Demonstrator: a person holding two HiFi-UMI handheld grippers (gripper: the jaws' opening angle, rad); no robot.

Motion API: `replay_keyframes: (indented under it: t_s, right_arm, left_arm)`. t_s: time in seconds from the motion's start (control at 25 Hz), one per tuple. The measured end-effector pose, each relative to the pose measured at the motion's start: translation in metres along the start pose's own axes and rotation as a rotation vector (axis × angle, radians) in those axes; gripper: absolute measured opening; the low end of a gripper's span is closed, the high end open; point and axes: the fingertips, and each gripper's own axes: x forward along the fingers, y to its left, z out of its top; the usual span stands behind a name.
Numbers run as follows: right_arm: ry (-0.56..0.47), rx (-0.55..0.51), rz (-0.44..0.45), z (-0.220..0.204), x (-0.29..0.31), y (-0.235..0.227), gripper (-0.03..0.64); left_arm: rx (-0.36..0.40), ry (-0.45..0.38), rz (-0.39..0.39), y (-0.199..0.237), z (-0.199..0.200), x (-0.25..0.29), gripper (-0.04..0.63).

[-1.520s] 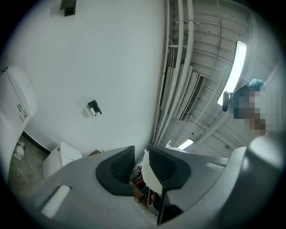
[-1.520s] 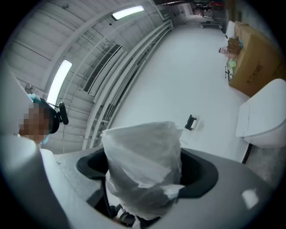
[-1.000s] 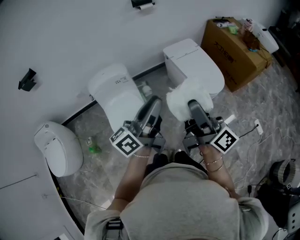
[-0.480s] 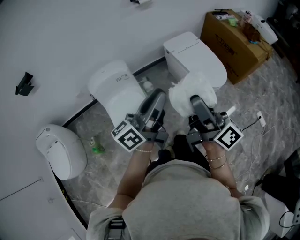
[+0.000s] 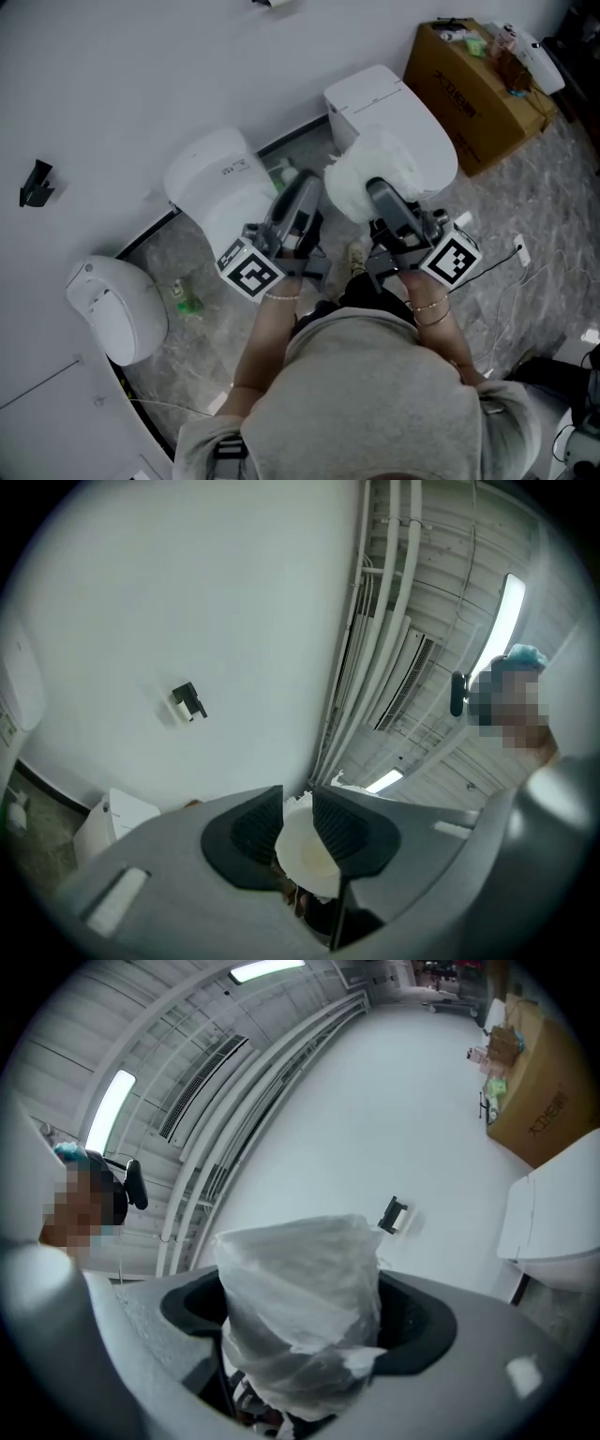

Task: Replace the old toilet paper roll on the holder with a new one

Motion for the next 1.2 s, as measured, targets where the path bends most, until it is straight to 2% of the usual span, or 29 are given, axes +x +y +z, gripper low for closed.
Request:
replay_keyframes:
  t_s: [0.16, 0.32, 0.4, 0.6, 0.84, 1.2]
  right_arm:
    - [0.03, 0.002, 0.013, 0.037, 0.034, -0.035, 0.454]
    - [0.041, 0.014, 0.022, 0.099, 0.067, -0.086, 0.454]
    - [0.045, 0.017, 0.03, 0.116, 0.074, -0.102, 0.454]
    - [0.055, -0.007, 0.044, 0.112, 0.072, -0.105, 0.454]
    - [0.066, 0.045, 0.005, 0.15, 0.083, -0.159, 0.454]
    - [0.072, 0.08, -0.006, 0.149, 0.112, -0.196, 0.454]
  left_arm:
    - [0.017, -0.012, 0.015, 0.026, 0.008, 0.053, 0.095]
    - [0.028, -0.018, 0.04, 0.056, 0.009, 0.132, 0.094]
    - [0.032, -0.019, 0.045, 0.066, 0.005, 0.155, 0.094]
    - [0.039, -0.028, 0.036, 0.073, 0.001, 0.152, 0.095]
    - [0.033, -0.011, 0.085, 0.1, -0.011, 0.201, 0.095]
    - [0.005, -0.011, 0.108, 0.14, -0.004, 0.218, 0.095]
